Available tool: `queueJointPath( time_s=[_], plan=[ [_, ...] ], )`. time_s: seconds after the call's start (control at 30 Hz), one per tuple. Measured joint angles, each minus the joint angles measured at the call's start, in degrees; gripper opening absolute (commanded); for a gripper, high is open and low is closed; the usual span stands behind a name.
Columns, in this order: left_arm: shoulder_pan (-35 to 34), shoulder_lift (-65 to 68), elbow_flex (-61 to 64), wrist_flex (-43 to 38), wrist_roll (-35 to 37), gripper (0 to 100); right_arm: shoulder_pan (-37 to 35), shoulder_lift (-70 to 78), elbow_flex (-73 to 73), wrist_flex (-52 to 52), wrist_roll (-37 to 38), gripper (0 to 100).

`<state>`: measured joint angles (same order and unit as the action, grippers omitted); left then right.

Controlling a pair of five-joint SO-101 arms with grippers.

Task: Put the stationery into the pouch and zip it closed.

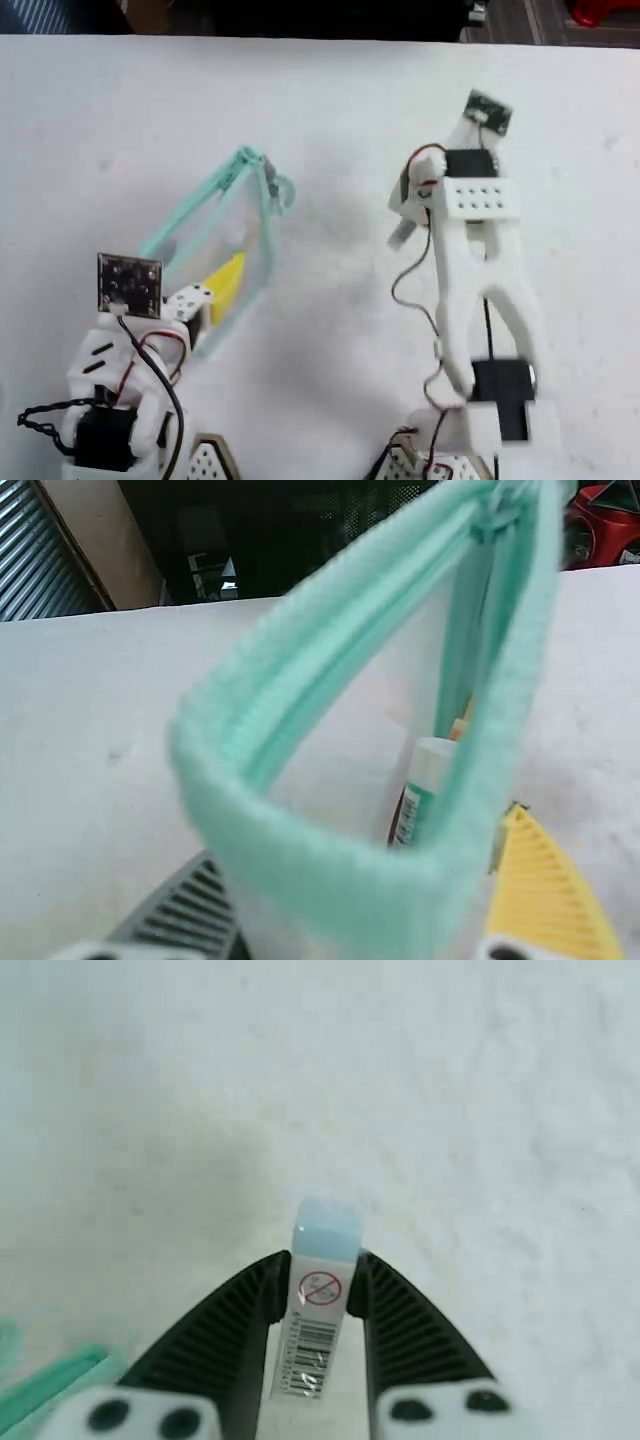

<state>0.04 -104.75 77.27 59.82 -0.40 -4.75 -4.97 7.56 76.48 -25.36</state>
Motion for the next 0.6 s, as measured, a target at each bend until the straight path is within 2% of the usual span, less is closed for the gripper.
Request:
queueJointPath(
  time_s=[0.07,0.17,0.27,0.37,0.5,0.6],
  plan=[
    [0.0,0.0,0.0,0.0,0.0,33,0.0,-5.3,-0.6,0.0,0.5,1.7],
    [0.0,0.0,0.0,0.0,0.0,33,-3.2,-13.9,-4.3,0.1,6.2,1.7],
    [0.3,0.0,0.0,0.1,0.0,33,-10.6,-24.0,-8.7,0.0,15.0,1.7],
    [3.2,0.0,0.0,1.1,-1.1,33,-21.2,-33.9,-10.2,-3.3,22.2,1.7],
    [6.9,0.0,0.0,3.6,-3.7,33,-32.7,-43.2,-10.6,-9.1,25.8,1.7],
    [7.6,0.0,0.0,4.2,-4.0,33,-35.3,-44.9,-10.9,-12.2,26.0,1.7]
  ],
)
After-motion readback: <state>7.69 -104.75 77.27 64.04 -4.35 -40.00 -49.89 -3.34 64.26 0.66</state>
